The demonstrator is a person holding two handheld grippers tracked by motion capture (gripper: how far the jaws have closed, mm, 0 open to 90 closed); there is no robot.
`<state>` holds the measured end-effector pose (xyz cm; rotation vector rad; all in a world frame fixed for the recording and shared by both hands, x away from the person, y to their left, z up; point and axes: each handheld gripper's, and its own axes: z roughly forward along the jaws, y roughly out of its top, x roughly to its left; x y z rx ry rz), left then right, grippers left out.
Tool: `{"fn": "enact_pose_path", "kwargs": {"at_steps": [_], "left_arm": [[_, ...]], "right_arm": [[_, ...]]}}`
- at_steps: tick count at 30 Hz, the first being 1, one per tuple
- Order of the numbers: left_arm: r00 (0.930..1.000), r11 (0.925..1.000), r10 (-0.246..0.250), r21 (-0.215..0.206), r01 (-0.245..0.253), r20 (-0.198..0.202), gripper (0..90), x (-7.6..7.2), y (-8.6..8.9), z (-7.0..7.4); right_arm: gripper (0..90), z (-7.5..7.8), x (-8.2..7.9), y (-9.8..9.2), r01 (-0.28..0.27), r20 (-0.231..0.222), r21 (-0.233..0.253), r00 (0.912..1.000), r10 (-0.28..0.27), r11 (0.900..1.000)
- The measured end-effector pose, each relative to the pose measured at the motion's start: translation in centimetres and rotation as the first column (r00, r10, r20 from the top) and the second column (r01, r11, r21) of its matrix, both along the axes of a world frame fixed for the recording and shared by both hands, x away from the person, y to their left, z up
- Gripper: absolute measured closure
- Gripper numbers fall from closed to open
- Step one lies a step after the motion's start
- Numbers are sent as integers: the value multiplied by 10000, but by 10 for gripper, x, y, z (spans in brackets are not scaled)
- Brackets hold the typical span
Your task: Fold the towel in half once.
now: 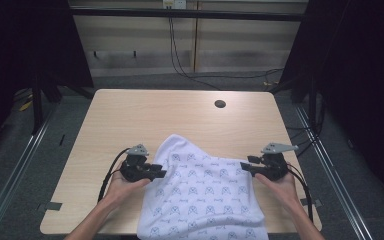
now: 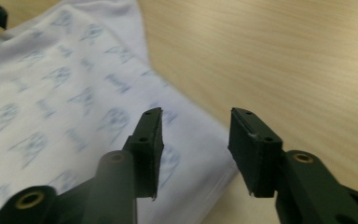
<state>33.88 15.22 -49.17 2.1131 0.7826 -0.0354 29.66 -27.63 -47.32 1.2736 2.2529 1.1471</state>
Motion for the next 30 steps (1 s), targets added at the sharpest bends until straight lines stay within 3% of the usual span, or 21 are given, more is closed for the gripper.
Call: {"fn": "enact_pose_path", "kwargs": {"at_steps": [3,4,6,7,8,9,11,12,15,17,20,23,25,26,30], "left_arm": [[9995,9980,-310,558,312,-54,633,-4,-6,-7],[9994,9973,-342,645,342,-16,639,-7,-7,-8],[9990,9962,-438,753,436,17,660,-11,-6,-7],[9988,9956,-498,798,494,30,665,-13,-5,-7],[9988,9962,-498,721,495,15,667,-16,-4,-7],[9984,9954,-573,762,572,-6,667,-19,-2,-7],[9985,9953,-554,802,551,15,667,-27,-1,-6],[9984,9946,-571,876,564,53,666,-31,0,-6],[9979,9944,-622,847,635,-181,658,-42,1,-5],[9970,9930,-755,898,765,-151,653,-49,2,-4],[9957,9922,-850,885,880,-367,635,-55,3,-3],[9939,9906,-1010,882,1046,-444,615,-58,4,-2],[9935,9911,-1067,754,1095,-404,604,-56,4,-1],[9932,9915,-1090,662,1116,-420,602,-54,5,1],[9984,9983,-565,108,566,-88,613,-37,14,9]], "right_arm": [[496,-12,16,7,106,-472,195,9988,-96,9998],[537,-17,18,10,90,-776,50,9969,-86,9999],[740,-21,14,14,-282,-904,4,9955,281,9996],[845,-19,9,16,-275,-567,-8,9980,274,9996],[871,-12,0,18,-98,261,-33,9996,99,9999],[874,-3,-7,20,-210,732,221,9971,193,9995],[877,14,-22,25,-715,928,912,9937,630,9933],[878,20,-31,30,-1039,1067,888,9898,942,9906],[877,19,-61,46,-2101,691,888,9765,2044,9736],[874,9,-79,57,-2775,207,760,9607,2767,9577],[854,-8,-97,67,-3342,-459,313,9410,3354,9420],[795,-20,-101,71,-3650,-1203,-47,9244,3618,9310],[760,-17,-100,69,-3589,-1235,87,9258,3572,9333],[736,-15,-98,66,-3481,-1084,206,9311,3482,9372],[715,1,-90,42,-2640,-459,933,9620,2691,9600]]}}
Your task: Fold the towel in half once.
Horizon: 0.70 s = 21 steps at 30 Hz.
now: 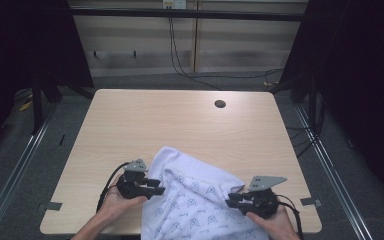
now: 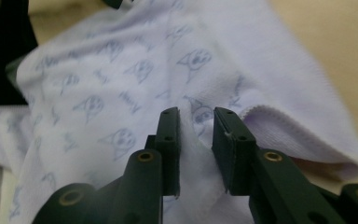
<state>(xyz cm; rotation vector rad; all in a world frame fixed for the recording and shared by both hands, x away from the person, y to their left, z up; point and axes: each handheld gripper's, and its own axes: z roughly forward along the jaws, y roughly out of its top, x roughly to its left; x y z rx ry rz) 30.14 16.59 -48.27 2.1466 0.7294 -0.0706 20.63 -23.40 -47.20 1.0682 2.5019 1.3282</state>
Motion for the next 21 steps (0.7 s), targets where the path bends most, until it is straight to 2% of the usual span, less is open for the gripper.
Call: {"fn": "enact_pose_path", "kwargs": {"at_steps": [2,3,4,6,8,9,11,12,13,14,15,16,19,20,21], "left_arm": [[9995,9995,265,-169,-261,182,640,12,4,3],[9990,9990,401,-179,-398,195,651,19,6,4],[9973,9977,627,-264,-617,371,662,26,8,4],[9959,9960,822,-387,-807,386,693,39,10,5],[9937,9936,1075,-392,-1061,332,717,51,12,5],[9907,9909,1288,-440,-1270,430,725,56,12,4],[9875,9879,1519,-394,-1503,425,736,66,13,1],[9842,9857,1679,-233,-1669,558,736,71,13,-1],[9809,9821,1873,-319,-1858,517,728,75,15,-3],[9797,9799,1975,-352,-1963,350,711,80,17,-5],[9741,9738,2241,-466,-2225,312,692,83,20,-7],[9725,9717,2305,-599,-2283,322,681,85,21,-7],[9784,9779,2049,-480,-2035,255,646,87,19,-8],[9808,9806,1936,-346,-1927,246,639,89,17,-9],[9801,9804,1968,-168,-1964,258,633,90,14,-12]], "right_arm": [[705,8,5,-13,626,291,60,9976,-627,9980],[702,10,10,-19,871,366,60,9955,-872,9962],[700,12,14,-25,1047,421,180,9935,-1054,9943],[697,14,25,-34,1420,447,385,9886,-1436,9891],[689,13,38,-40,1819,477,405,9818,-1837,9825],[682,11,46,-42,2020,451,378,9780,-2036,9787],[675,6,61,-44,2311,402,216,9719,-2318,9727],[666,3,70,-45,2408,308,111,9700,-2410,9705],[655,-1,78,-45,2538,229,2,9670,-2537,9673],[637,-4,85,-45,2550,85,-115,9669,-2549,9669],[623,-8,90,-43,2502,-6,-357,9681,-2504,9675],[610,-12,94,-41,2552,-61,-545,9667,-2559,9654],[597,-20,94,-36,2227,-319,-703,9738,-2253,9723],[591,-21,92,-34,2157,-398,-856,9748,-2196,9727],[587,-22,90,-34,2073,-377,-938,9766,-2115,9738]]}}
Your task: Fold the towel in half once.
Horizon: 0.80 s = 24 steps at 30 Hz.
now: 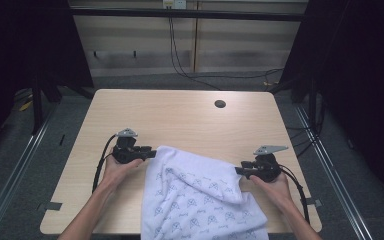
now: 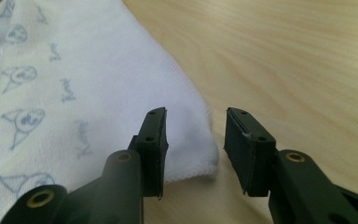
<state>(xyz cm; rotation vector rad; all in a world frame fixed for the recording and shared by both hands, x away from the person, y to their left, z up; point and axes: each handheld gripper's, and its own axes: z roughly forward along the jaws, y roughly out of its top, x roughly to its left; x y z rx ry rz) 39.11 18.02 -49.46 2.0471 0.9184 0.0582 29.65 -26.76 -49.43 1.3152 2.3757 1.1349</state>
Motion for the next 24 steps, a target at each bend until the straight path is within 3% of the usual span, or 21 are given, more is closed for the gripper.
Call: {"fn": "enact_pose_path", "kwargs": {"at_steps": [1,5,7,8,9,11,12,14,16,18,19,20,23,24], "left_arm": [[10000,9995,-10,303,10,20,632,1,-2,-3],[10000,9986,50,528,-48,-48,645,2,-7,-10],[10000,9985,-72,550,74,-41,762,1,-10,-10],[9996,9968,-278,746,277,0,802,-1,-13,-10],[9996,9968,-278,746,277,0,838,-1,-13,-10],[9994,9970,-345,696,340,57,873,-2,-12,-7],[9993,9980,-360,533,353,124,876,-3,-10,-3],[9994,9996,-257,140,254,239,878,-5,-5,5],[9985,9997,-118,-220,130,526,878,-9,0,15],[9956,9989,65,-458,-22,938,878,-13,4,27],[9923,9984,101,-559,-32,1236,878,-14,6,39],[9923,9984,101,-559,-32,1236,878,-14,6,39],[9843,9975,228,-701,-107,1749,878,-13,7,61],[9816,9973,218,-730,-80,1898,878,-11,8,69]], "right_arm": [[587,0,-2,0,-16,-3,-59,10000,16,10000],[589,-4,-6,-1,2,-57,-214,10000,-3,9998],[597,-6,-7,-1,-2,-95,-312,10000,-1,9995],[706,-7,-8,0,-91,-129,-221,9999,88,9997],[706,-7,-8,0,-91,-129,-221,9999,88,9997],[850,-5,-9,1,-190,-68,-121,9998,189,9997],[860,-4,-9,1,-191,30,-28,9998,191,9998],[865,4,-8,-2,-72,290,102,9996,69,9999],[866,18,-6,-8,171,732,486,9971,-206,9987],[866,31,-2,-13,290,1080,558,9935,-349,9980],[866,51,3,-18,362,1542,877,9868,-495,9955],[866,51,3,-18,362,1542,877,9868,-495,9955],[865,90,19,-21,379,2386,1060,9691,-625,9936],[865,90,19,-21,379,2386,1060,9691,-625,9936]]}}
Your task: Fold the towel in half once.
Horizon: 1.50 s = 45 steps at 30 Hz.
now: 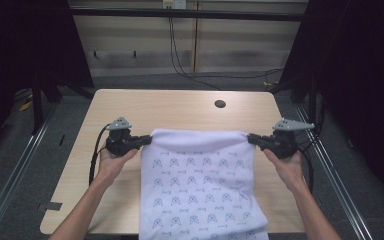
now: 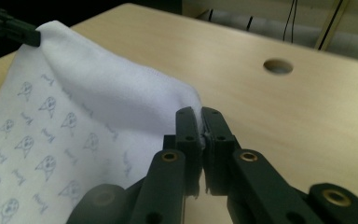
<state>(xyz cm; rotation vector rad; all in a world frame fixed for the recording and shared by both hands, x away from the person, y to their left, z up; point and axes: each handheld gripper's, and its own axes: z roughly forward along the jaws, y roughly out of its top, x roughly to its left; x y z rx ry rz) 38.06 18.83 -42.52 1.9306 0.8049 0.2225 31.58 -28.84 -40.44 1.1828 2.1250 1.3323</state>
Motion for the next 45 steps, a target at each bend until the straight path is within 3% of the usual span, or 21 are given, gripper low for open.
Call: {"fn": "enact_pose_path", "kwargs": {"at_steps": [3,7,10,11,12,13,14,16,18,22,23,28,30,31,34,35,36,39,42,43,45], "left_arm": [[9994,9999,98,-53,-96,342,877,12,4,24],[9979,9976,527,-463,-510,363,877,36,8,41],[9974,9968,640,-495,-623,341,874,46,4,41],[9961,9955,830,-477,-816,287,835,50,3,40],[9939,9933,1077,-446,-1065,241,835,54,1,38],[9887,9881,1493,-397,-1486,148,781,58,0,33],[9869,9863,1610,-378,-1606,67,709,60,1,30],[9857,9851,1677,-344,-1682,-170,649,61,5,25],[9856,9861,1656,181,-1650,-331,647,58,11,13],[9884,9918,1279,144,-1272,-813,649,44,22,-7],[9907,9946,993,381,-961,-930,653,35,24,-15],[9919,9988,169,470,-111,-1259,674,6,20,-30],[9904,9989,-412,158,437,-1320,712,-10,16,-34],[9876,9953,-827,384,885,-1337,764,-25,9,-41],[9820,9918,-1077,508,1168,-1555,832,-35,3,-51],[9799,9896,-1152,669,1275,-1631,859,-37,1,-54],[9764,9836,-1312,1004,1498,-1715,860,-39,-2,-60],[9736,9839,-1244,1034,1461,-1916,753,-40,-9,-71],[9754,9785,-1129,1494,1422,-1891,719,-41,-13,-76],[9802,9779,-1044,1622,1321,-1684,747,-43,-14,-77],[9804,9749,-1051,1774,1347,-1667,784,-43,-14,-76]], "right_arm": [[865,23,17,1,106,460,44,9989,-108,9999],[866,39,49,3,331,763,158,9965,-343,9993],[866,40,63,5,531,796,44,9954,-533,9986],[859,37,77,5,808,664,29,9945,-808,9967],[859,37,77,5,808,664,29,9945,-808,9967],[837,33,83,4,979,625,24,9932,-978,9952],[725,26,90,3,1381,500,-262,9893,-1367,9901],[674,19,92,2,1723,433,-358,9844,-1707,9844],[618,10,89,-4,1929,365,-204,9807,-1921,9810],[595,-19,67,-9,1514,-38,-344,9884,-1516,9879],[591,-29,53,-9,1081,-231,-251,9938,-1087,9938],[599,-41,25,-4,227,-726,-184,9971,-240,9996],[611,-44,12,0,-262,-996,-42,9947,257,9996],[623,-47,-2,6,-734,-1117,-153,9912,713,9972],[618,-55,-11,12,-1133,-1429,-400,9840,1066,9928],[617,-64,-16,16,-1350,-1813,-492,9756,1241,9896],[618,-69,-18,19,-1469,-1976,-635,9714,1318,9871],[605,-93,-20,28,-1648,-2412,-1245,9616,1312,9784],[610,-96,-18,30,-1697,-2425,-1335,9609,1338,9764],[681,-95,-18,32,-1716,-2307,-1646,9641,1313,9713],[719,-95,-19,33,-1758,-2116,-2034,9684,1320,9632]]}}
